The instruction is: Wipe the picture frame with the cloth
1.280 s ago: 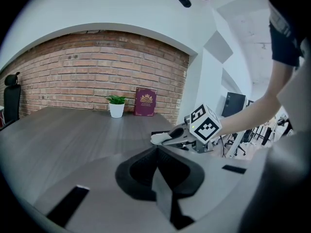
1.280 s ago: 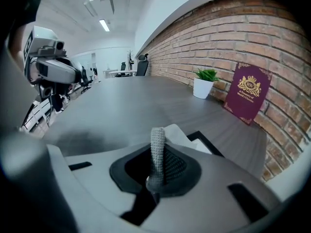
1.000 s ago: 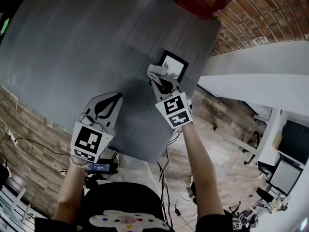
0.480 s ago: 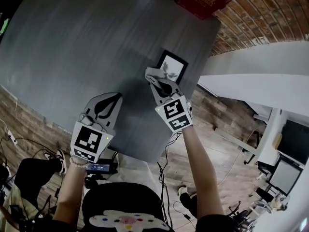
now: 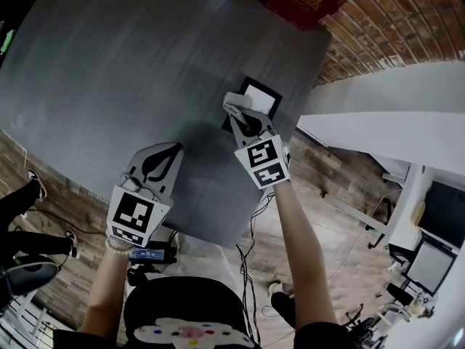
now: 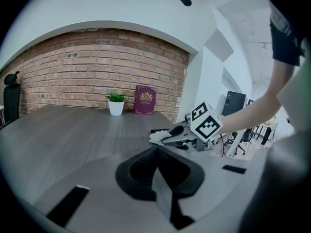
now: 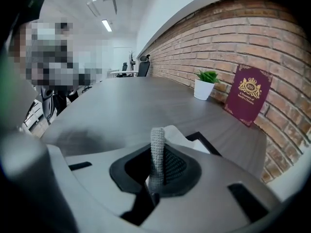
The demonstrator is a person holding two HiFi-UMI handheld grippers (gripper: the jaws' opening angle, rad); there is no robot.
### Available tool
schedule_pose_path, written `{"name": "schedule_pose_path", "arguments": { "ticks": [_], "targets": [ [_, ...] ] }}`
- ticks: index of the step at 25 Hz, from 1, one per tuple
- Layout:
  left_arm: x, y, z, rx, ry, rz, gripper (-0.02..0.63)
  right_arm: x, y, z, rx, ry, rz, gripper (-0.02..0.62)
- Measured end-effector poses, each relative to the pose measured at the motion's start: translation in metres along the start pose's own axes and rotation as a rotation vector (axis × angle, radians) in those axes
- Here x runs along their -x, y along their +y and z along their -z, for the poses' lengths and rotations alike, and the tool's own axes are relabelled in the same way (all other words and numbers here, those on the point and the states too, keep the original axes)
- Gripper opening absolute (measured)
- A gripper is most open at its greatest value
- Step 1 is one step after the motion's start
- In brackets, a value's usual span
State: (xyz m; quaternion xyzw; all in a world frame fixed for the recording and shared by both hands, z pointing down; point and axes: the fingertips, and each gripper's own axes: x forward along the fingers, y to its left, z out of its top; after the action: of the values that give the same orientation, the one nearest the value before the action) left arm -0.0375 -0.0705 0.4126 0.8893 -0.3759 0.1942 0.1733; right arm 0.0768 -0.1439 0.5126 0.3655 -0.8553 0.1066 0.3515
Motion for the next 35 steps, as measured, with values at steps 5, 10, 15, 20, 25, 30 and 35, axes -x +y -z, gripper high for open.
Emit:
{"name": "schedule_pose_path", "arguments": {
  "ticks": [5,10,15,20,25,30,35],
  "targets": [
    [0.0,-0.001,0.0,-0.004,0.002,-0.002,0.009,-0.006,-0.016,-0.004,0.004,0.004,0.033,0.025],
    [-0.001,-0.004,0.0,-0.011,0.006,0.001,0.009,-0.011,-0.033,-0.007,-0.004,0.004,0.068,0.025],
    [-0.001,-0.005,0.0,-0.011,0.004,-0.007,0.009,-0.016,-0.048,-0.009,-0.012,0.015,0.106,0.025],
    [-0.001,-0.008,-0.001,-0.015,0.002,-0.01,0.009,-0.019,-0.067,-0.012,-0.049,0.013,0.155,0.025],
    [0.0,-0.011,0.0,-0.023,0.009,-0.01,0.009,-0.017,-0.083,-0.008,-0.11,0.006,0.184,0.025],
    [0.001,-0.013,-0.001,-0.026,0.009,-0.009,0.009,-0.013,-0.09,-0.002,-0.119,0.014,0.202,0.025],
    [0.002,-0.016,-0.002,-0.025,0.005,-0.003,0.009,-0.004,-0.092,0.007,-0.131,0.024,0.218,0.025]
  ]
}}
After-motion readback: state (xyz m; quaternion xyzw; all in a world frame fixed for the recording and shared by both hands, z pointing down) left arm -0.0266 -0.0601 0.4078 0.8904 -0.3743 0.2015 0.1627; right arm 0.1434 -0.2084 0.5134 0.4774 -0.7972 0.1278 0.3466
